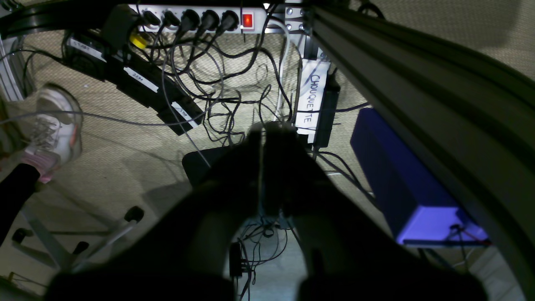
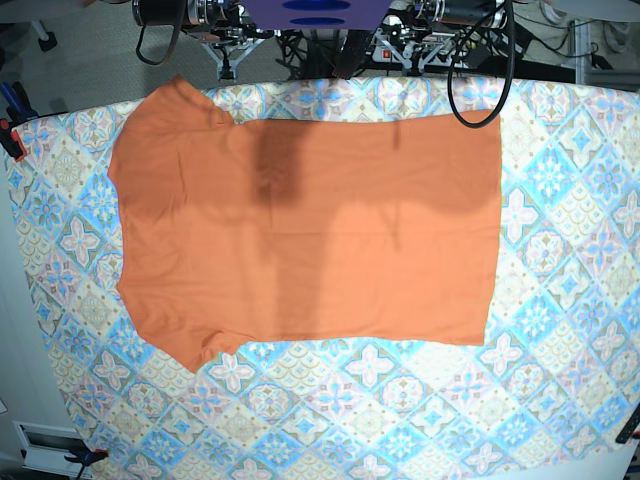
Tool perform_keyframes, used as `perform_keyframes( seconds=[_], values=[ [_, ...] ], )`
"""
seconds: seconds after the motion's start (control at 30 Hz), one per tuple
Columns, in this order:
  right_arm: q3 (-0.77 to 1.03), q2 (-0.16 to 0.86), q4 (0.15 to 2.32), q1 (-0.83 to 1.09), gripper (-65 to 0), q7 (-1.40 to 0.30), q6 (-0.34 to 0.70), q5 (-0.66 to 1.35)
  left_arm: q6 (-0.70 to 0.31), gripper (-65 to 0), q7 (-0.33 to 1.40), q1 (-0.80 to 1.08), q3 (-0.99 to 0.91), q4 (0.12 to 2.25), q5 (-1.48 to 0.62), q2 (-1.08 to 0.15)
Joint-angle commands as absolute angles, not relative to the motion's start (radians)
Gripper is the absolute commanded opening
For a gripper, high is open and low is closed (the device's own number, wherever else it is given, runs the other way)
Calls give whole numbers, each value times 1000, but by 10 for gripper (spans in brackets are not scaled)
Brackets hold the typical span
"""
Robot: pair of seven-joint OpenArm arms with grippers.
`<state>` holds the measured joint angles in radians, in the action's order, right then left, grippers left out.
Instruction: Fold the T-shirt properly
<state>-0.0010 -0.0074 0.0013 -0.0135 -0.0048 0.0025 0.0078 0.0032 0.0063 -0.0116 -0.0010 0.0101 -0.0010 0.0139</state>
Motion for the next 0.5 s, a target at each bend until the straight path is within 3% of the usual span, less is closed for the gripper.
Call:
perform_keyframes(
  seconds=[0.0, 0.47],
  values=[
    [1, -4, 0, -13, -650, -2, 1, 7, 2, -650, -1, -12, 2, 10, 4, 13],
    [2, 15, 0, 7, -650, -4, 1, 10, 2, -650, -1, -4, 1, 10, -2, -44]
  ],
)
